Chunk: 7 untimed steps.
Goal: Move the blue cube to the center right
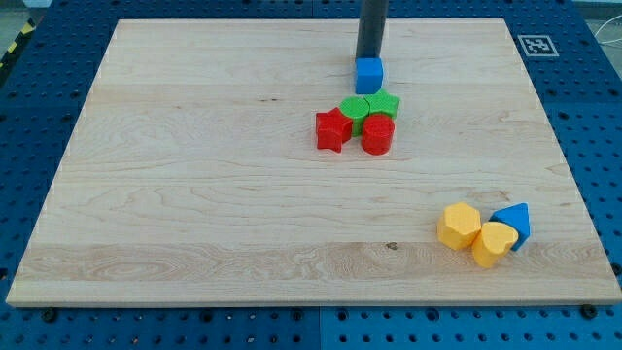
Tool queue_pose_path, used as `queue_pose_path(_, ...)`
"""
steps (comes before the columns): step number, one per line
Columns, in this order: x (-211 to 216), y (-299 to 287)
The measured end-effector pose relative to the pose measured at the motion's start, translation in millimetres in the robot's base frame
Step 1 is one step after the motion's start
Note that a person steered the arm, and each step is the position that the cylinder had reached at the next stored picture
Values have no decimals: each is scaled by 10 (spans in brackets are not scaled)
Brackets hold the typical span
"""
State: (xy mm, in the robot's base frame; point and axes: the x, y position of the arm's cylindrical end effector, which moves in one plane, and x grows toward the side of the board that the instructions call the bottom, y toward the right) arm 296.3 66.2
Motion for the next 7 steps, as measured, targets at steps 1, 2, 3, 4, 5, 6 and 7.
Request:
queue_pose_path(1, 147, -245)
queue_pose_path(2, 300, -345)
queue_pose_path(3, 487, -345)
queue_pose_path(4, 564, -197)
queue_pose_path(5, 435, 10)
queue_pose_path(6, 482, 267)
queue_pose_path(7, 715, 418)
